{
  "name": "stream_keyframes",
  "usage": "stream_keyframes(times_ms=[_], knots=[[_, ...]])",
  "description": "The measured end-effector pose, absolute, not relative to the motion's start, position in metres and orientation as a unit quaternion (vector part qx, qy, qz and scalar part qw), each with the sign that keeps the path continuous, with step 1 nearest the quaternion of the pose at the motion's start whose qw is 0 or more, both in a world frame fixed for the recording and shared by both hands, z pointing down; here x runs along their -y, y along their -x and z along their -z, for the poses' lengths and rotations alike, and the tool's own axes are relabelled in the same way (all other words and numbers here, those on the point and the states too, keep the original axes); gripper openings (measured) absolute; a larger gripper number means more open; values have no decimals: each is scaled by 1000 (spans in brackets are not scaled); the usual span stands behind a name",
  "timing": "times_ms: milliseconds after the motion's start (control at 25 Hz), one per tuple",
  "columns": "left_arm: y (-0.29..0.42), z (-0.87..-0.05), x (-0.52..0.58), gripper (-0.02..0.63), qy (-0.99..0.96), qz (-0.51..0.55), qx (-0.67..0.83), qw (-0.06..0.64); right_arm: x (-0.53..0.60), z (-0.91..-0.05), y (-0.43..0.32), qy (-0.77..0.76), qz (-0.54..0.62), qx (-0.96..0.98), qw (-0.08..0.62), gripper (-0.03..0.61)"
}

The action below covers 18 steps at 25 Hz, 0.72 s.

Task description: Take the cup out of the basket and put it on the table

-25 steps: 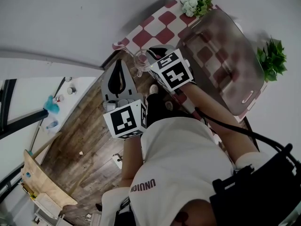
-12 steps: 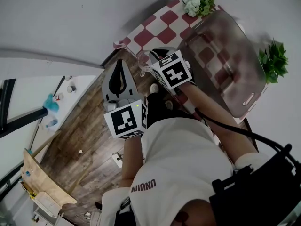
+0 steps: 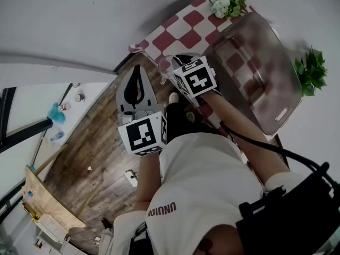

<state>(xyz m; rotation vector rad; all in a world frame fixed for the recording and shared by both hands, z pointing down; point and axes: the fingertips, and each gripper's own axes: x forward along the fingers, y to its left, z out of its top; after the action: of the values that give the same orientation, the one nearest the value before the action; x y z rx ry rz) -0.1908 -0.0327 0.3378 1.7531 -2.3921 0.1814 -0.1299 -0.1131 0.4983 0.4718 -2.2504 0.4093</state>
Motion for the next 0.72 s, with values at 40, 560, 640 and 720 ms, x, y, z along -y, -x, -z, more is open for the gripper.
stream_keyframes(times_ms=[40, 560, 640, 720], knots=[[191, -338, 33, 12, -588, -62, 802, 85, 114, -501, 129, -187, -163, 885, 393, 44], [193, -344, 38, 12, -587, -66, 802, 93, 122, -525, 125, -197, -181, 873, 407, 46], [193, -345, 39, 12, -587, -66, 802, 94, 124, -528, 124, -199, -186, 871, 408, 46], [193, -345, 40, 12, -587, -66, 801, 95, 126, -532, 123, -202, -192, 870, 407, 46]])
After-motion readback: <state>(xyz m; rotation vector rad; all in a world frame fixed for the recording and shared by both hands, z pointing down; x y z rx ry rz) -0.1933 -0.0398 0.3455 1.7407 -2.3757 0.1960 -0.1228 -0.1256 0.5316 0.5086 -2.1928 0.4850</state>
